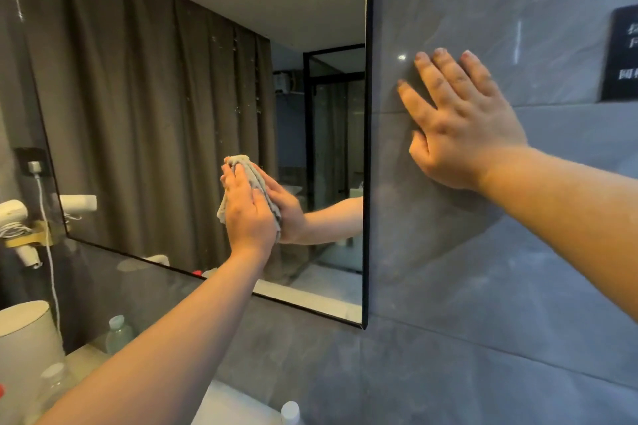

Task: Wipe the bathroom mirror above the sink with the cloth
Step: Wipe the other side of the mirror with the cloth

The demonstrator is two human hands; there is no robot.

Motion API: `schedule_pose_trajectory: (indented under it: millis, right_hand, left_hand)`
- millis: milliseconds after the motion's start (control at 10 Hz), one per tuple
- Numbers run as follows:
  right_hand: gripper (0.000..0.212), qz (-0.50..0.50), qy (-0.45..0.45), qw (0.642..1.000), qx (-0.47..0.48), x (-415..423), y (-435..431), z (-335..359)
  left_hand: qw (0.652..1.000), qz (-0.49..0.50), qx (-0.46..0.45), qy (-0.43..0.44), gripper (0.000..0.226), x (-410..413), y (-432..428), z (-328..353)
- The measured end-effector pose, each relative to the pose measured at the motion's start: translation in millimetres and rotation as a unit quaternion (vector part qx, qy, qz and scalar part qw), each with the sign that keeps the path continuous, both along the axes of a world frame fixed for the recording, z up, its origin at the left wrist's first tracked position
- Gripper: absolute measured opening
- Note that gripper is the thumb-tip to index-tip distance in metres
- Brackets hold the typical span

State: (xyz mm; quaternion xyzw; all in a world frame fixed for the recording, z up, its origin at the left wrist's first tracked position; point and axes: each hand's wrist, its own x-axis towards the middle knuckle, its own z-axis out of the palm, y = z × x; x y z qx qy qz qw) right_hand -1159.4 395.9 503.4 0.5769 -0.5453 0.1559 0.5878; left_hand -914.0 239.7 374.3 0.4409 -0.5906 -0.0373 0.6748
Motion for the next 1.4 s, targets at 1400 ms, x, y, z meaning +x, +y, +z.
schedule_pose_trajectory:
  millis: [1400]
  right_hand:
    - [0.074,-0.011,0.015,1.0,0.002,-1.2,-2.3,-2.1]
  left_hand:
    - [0.951,-0.095,-0.293,0.029,0.055,-58.8,-32.1,36.0]
